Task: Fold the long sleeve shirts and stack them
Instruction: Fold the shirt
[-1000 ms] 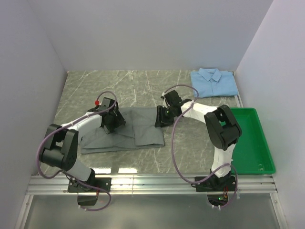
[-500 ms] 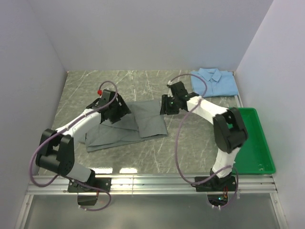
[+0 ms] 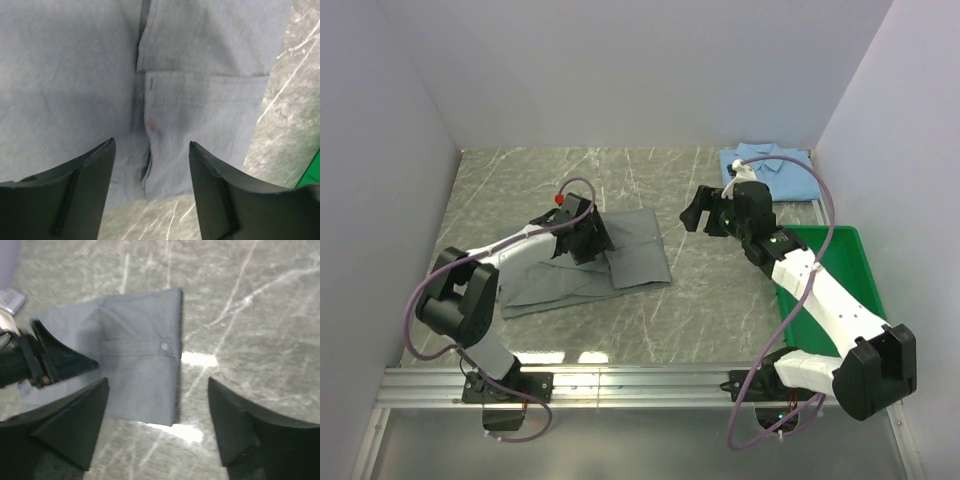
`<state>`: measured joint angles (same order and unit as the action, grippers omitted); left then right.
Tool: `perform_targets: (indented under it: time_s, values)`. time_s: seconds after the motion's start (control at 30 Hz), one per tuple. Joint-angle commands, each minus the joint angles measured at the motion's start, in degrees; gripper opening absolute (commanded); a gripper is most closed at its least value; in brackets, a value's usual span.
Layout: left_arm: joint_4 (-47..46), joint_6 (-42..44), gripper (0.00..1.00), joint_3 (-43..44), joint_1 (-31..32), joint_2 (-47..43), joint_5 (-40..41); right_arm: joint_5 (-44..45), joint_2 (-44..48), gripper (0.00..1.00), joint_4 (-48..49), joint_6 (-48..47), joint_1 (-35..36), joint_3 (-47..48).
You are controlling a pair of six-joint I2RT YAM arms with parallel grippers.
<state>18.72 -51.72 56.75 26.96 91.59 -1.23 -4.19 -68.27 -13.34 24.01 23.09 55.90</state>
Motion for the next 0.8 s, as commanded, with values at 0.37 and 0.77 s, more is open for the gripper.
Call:
perform_targets:
  time_s: [0.37, 0.77]
  values:
    - [-2.2, 1.19, 0.47, 8.11, 1.34, 10.88, 0.27, -5.92, -0.98, 0.94, 8.68, 2.53, -0.94, -8.87]
    - [0.87, 2.24, 0.0, 10.3, 1.78, 8.88, 1.06, -9.26, -5.46, 0.93, 11.5, 3.59, -0.94, -9.67]
